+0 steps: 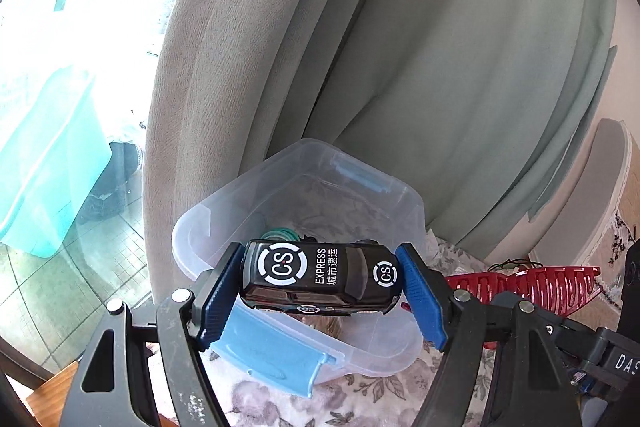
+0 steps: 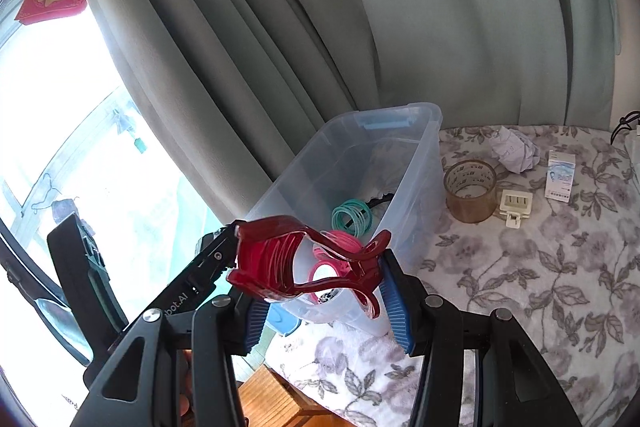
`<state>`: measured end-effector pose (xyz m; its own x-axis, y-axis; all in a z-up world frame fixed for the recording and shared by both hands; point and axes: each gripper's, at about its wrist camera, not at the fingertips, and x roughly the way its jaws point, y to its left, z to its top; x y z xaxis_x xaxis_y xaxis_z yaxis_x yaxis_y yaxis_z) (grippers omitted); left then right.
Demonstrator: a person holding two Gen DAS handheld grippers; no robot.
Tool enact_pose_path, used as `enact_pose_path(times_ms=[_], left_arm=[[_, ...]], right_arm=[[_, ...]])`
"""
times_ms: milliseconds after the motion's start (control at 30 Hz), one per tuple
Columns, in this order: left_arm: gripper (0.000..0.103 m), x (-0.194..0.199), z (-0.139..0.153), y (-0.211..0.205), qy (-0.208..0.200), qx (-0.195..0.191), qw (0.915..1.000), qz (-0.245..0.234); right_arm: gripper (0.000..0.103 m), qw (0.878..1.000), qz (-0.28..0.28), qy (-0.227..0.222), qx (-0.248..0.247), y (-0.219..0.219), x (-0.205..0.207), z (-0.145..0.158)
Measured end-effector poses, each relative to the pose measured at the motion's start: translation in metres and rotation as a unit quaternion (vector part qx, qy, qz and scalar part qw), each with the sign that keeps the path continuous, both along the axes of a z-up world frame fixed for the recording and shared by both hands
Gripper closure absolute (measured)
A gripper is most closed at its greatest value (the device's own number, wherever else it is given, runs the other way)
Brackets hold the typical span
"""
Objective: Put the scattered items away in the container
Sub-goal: 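Lift the toy car and claw clip and carry both over the clear box, then release the toy car into the box with the left tool while the right tool holds the clip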
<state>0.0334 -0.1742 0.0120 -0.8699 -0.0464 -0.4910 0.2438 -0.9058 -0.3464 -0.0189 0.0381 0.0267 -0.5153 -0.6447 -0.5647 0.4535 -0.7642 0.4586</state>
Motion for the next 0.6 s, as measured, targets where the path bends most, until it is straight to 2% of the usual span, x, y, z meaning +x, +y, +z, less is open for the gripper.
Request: enact_pose_path(times_ms=[367, 600], left_arm=[[0.026, -0.020, -0.022, -0.011, -0.015, 0.001, 0.9999, -0.004], [0.026, -0.036, -0.032, -0.015, -0.017, 0.004, 0.9998, -0.006]], right_arm=[[0.050, 0.999, 0.027, -0.027, 0.013, -0.027, -0.027, -0.027], [0.049, 0.999, 0.040, -0.026, 0.013, -0.038, -0.039, -0.034]])
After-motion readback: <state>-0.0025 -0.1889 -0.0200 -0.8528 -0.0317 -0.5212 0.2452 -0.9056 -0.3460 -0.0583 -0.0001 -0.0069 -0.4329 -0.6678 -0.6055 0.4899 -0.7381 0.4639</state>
